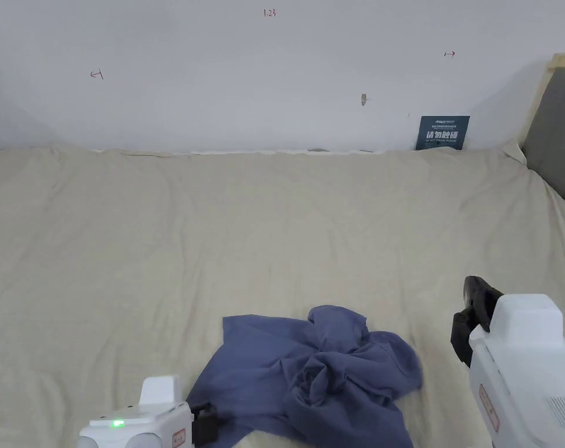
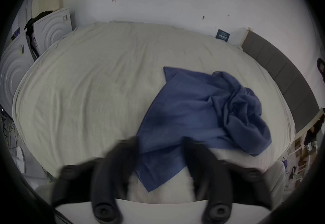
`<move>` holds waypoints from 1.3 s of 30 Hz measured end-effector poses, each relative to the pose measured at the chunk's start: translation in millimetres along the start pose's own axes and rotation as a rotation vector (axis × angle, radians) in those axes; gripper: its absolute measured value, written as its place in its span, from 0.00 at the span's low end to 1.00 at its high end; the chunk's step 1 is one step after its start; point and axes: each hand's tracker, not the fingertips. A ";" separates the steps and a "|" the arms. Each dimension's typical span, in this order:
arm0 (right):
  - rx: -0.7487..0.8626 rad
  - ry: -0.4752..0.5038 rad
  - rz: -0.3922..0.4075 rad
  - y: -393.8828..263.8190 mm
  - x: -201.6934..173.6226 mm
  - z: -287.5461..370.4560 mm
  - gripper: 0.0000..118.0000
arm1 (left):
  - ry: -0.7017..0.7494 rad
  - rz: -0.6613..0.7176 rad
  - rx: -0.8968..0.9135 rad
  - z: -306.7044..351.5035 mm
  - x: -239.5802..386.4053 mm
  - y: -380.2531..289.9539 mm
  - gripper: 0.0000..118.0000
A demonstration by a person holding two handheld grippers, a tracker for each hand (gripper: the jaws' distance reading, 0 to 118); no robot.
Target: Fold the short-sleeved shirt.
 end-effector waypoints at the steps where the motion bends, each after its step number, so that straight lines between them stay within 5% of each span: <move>1: -0.006 -0.001 -0.001 -2.8 1.1 -1.3 0.01 | 0.012 0.007 -0.024 6.7 8.6 -2.7 0.75; 2: -0.012 -0.002 -0.001 -4.3 1.7 -2.2 0.01 | 0.032 0.017 -0.031 4.3 10.4 -5.2 0.91; 3: -0.017 -0.002 0.000 -6.3 2.6 -3.5 0.01 | 0.041 0.018 -0.030 1.1 12.0 -7.7 0.96; 5: -0.030 -0.002 0.000 -9.8 4.4 -6.1 0.01 | 0.055 0.007 -0.040 -18.4 9.6 -16.7 0.91; 8: -0.047 -0.004 -0.003 -14.5 7.2 -10.3 0.01 | 0.092 -0.020 -0.076 -30.3 16.8 -20.2 0.69; 9: -0.052 -0.004 -0.004 -16.2 8.1 -12.0 0.01 | 0.097 -0.028 -0.088 -27.8 22.5 -21.3 0.48; 11: -0.064 -0.005 -0.004 -19.5 9.7 -15.3 0.01 | 0.124 -0.049 -0.062 -26.1 28.2 -25.4 0.44; 14: -0.093 -0.004 -0.001 -25.5 12.3 -24.3 0.01 | 0.105 -0.073 -0.050 -15.5 36.6 -20.8 0.06; 17: -0.175 0.009 -0.019 -33.8 15.5 -45.1 0.03 | 0.067 -0.083 -0.045 -7.9 38.3 -12.9 0.06; 20: -0.296 0.037 -0.033 -45.6 17.4 -79.3 0.24 | 0.040 -0.042 0.021 10.1 38.4 -1.4 0.06; 24: -0.483 0.088 -0.091 -70.9 16.0 -139.9 0.80 | -0.030 -0.018 0.088 7.3 17.9 5.2 0.06; 26: -0.574 0.110 -0.131 -85.6 14.0 -167.8 0.89 | -0.059 -0.010 0.109 9.3 13.1 12.3 0.06; 32: -0.792 0.137 -0.123 -140.0 2.9 -232.3 0.83 | -0.090 -0.027 0.113 -7.8 -1.0 17.7 0.06; 35: -0.856 0.167 -0.099 -158.0 -3.4 -239.2 0.43 | -0.094 -0.039 0.102 -9.1 3.1 14.6 0.06; 38: -0.798 0.170 -0.058 -159.6 -4.2 -231.6 0.25 | -0.098 -0.045 0.094 -8.8 3.2 15.2 0.06; 39: -0.806 0.185 -0.052 -157.9 -2.8 -232.1 0.04 | -0.095 -0.046 0.094 -9.0 2.7 15.2 0.06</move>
